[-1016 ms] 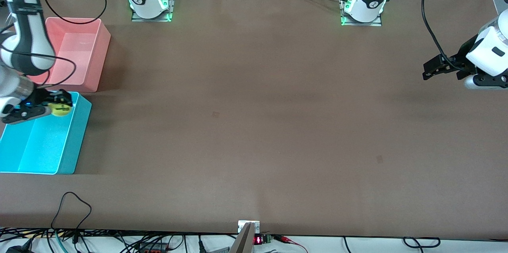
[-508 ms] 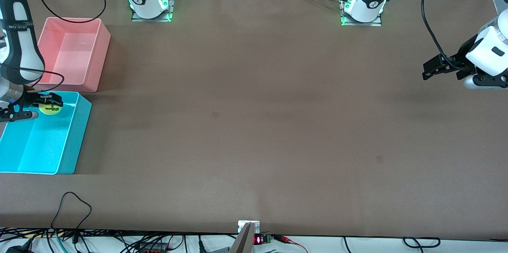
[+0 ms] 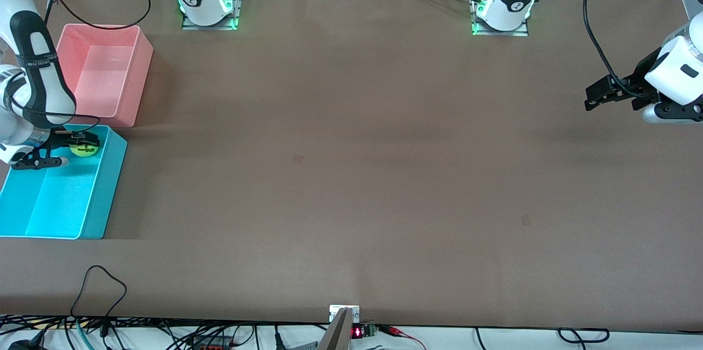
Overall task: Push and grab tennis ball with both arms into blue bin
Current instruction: 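Lower the ball into the blue bin and open the right gripper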
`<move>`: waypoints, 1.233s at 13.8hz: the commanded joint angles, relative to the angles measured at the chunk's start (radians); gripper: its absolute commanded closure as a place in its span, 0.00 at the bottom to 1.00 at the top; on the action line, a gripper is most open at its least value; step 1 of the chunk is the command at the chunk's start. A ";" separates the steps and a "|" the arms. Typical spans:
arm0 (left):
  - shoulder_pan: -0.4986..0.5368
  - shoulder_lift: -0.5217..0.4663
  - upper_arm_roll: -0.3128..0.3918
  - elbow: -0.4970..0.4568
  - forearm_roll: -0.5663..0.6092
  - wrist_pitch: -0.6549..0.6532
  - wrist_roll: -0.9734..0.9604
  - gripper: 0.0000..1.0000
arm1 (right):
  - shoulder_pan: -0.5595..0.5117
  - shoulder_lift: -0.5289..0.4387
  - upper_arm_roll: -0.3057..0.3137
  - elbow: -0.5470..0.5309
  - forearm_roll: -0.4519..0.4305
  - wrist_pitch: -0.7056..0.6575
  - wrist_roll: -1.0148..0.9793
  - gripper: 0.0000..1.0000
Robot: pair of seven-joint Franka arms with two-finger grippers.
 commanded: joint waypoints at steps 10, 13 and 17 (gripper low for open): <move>0.007 -0.003 -0.006 0.004 -0.006 -0.014 0.012 0.00 | -0.013 -0.109 0.064 0.070 0.015 -0.015 0.008 0.00; 0.007 -0.003 -0.006 0.004 -0.006 -0.014 0.012 0.00 | -0.003 -0.218 0.127 0.072 0.017 -0.043 0.010 0.00; 0.007 -0.003 -0.006 0.004 -0.006 -0.016 0.012 0.00 | 0.110 -0.329 0.147 0.137 0.007 -0.240 0.021 0.00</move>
